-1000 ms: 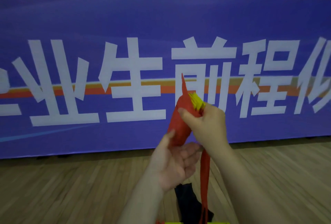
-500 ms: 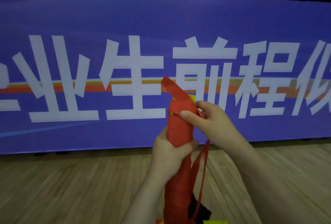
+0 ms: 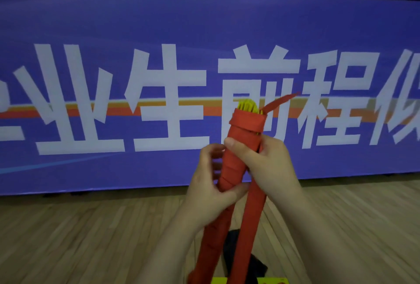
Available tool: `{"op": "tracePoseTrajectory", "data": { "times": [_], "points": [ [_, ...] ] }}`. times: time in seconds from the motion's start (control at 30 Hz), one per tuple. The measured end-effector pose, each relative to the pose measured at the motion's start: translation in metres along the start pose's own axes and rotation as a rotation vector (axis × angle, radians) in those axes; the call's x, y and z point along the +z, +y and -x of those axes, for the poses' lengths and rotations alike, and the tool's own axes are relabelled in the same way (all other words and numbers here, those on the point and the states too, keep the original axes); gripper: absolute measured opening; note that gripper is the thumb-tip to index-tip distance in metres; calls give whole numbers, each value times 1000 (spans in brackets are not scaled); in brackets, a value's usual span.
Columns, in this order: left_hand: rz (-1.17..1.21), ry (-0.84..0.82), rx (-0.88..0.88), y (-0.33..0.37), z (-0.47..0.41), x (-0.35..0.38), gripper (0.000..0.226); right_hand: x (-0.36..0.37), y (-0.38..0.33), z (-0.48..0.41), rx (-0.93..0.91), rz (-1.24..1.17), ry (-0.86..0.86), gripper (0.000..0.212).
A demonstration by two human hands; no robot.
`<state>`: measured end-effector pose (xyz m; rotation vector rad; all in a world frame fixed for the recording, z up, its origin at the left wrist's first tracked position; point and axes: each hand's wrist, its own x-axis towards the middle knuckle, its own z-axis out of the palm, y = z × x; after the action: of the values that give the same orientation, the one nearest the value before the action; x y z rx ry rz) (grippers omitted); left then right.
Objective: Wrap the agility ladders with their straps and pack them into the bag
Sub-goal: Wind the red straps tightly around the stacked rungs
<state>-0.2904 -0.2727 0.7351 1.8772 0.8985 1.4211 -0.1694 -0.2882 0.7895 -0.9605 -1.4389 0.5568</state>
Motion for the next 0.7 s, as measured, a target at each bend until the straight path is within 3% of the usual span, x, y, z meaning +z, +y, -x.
{"op": "tracePoseTrajectory", "data": {
  "times": [0.07,0.1,0.2,0.27,0.33,0.4,0.5,0.6,0.67,0.7],
  "points": [
    [205,-154,-80,-13,1,-2,56,0,-7,1,-5,-39,-80,22],
    [190,-143,-104,-14,3,0,49,0,-11,1,5,-46,-113,22],
    [36,143,-128,-12,3,13,46,-6,-16,-3,91,-71,-179,17],
    [-202,330,-177,-5,3,22,46,-8,-12,-5,125,52,-193,24],
    [-479,406,-192,5,6,28,48,-7,-4,-5,121,197,-163,36],
    [-528,374,-115,9,10,23,50,-8,-6,-2,107,158,-138,27],
    [-256,166,-96,9,7,0,52,-14,-19,2,79,-78,-223,6],
    [182,-96,-100,12,-1,-14,54,-12,-33,4,75,-215,-274,13],
    [337,-93,-142,12,-3,-9,47,-7,-35,1,65,-162,-245,10],
    [344,-38,-161,12,-3,-4,44,-6,-33,-1,48,-43,-225,20]
  ]
}}
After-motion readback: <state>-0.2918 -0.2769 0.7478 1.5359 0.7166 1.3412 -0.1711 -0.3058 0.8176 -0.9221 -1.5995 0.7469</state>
